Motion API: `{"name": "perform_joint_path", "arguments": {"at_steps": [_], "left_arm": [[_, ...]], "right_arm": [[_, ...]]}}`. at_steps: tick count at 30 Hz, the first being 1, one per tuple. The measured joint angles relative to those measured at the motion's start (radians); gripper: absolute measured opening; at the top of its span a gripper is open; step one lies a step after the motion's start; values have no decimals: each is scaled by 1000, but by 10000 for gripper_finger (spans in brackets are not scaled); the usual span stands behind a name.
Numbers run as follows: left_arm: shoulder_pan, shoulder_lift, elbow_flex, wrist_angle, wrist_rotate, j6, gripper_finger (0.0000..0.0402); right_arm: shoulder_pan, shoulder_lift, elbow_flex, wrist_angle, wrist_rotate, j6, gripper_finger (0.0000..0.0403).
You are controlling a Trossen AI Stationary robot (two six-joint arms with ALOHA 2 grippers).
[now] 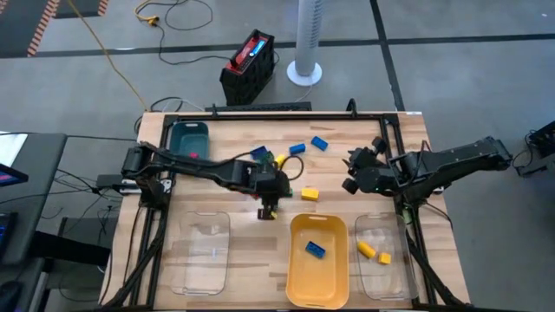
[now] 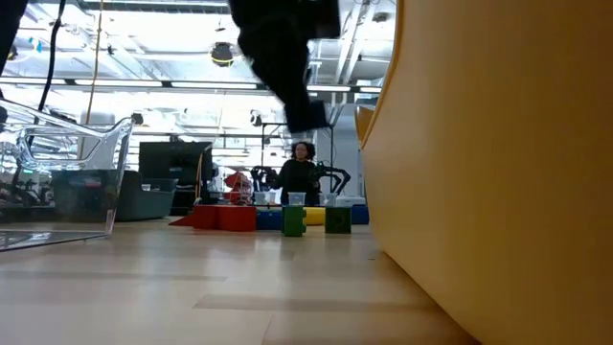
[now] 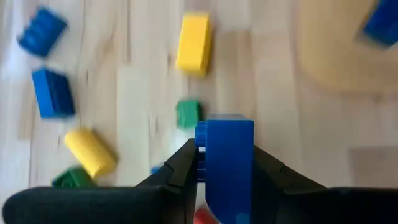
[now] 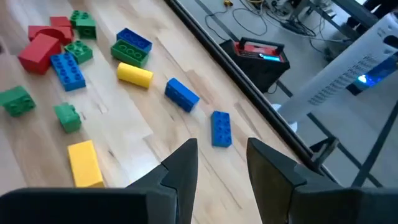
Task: Sort blocks
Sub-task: Put the blue game piece into the yellow bin
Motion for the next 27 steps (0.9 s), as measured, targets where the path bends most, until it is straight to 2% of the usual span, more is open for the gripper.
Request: {"name": "perform_joint_path", "arguments": {"at_steps": [10, 18, 27], "left_arm": [[-93, 0, 66, 132, 6, 11, 87], [-128, 26, 67, 300, 133, 6, 87], [-147, 182, 76, 412, 242, -47, 87]], "right_arm": [[-42, -34, -38, 16, 6, -7, 152], [-42, -39, -38, 16, 12, -6, 152], [-40, -39, -39, 28, 13, -3, 152]]}}
